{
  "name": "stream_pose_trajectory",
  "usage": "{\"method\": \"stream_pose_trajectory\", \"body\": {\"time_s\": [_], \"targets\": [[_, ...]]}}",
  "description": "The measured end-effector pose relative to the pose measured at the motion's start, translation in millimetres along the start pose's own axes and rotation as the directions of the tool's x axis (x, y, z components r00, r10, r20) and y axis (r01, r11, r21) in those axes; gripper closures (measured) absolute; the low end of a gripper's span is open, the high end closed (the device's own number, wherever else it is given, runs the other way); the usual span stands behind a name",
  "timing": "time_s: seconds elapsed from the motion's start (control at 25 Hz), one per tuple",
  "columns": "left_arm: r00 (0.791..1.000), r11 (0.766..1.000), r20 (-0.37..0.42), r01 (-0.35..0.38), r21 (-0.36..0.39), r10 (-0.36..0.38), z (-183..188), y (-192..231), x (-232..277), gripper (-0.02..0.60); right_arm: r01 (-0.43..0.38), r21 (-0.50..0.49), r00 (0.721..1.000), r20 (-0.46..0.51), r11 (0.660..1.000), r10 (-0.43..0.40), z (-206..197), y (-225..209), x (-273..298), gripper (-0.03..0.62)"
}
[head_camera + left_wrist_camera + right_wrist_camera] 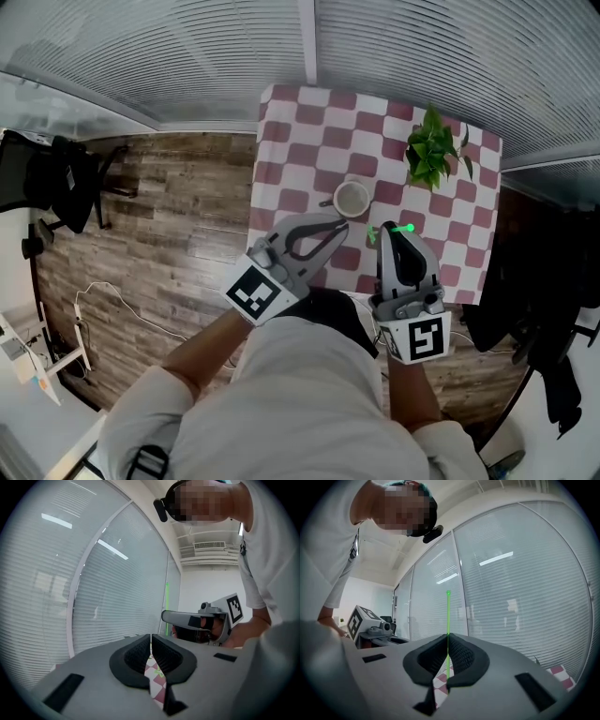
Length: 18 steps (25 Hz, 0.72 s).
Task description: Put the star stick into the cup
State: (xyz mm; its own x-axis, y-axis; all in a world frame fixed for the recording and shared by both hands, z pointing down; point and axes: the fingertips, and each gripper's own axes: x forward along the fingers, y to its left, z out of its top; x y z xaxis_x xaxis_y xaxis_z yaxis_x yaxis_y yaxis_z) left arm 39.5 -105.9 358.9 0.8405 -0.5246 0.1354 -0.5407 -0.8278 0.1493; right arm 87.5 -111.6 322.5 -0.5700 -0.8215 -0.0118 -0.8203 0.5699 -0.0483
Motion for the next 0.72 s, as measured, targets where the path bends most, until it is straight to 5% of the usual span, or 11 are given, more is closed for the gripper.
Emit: {"method": "stream_pose_trajectory", "body": {"time_s": [0.72], "targets": [[1.0,0.999,-0.017,-0.007,-0.041,0.007,-42.6,31.9,11.3,0.541,-0.021,0.034,1.0,-0.015,0.999,0.022,-54.1,-12.8,25.2,0.562]]}}
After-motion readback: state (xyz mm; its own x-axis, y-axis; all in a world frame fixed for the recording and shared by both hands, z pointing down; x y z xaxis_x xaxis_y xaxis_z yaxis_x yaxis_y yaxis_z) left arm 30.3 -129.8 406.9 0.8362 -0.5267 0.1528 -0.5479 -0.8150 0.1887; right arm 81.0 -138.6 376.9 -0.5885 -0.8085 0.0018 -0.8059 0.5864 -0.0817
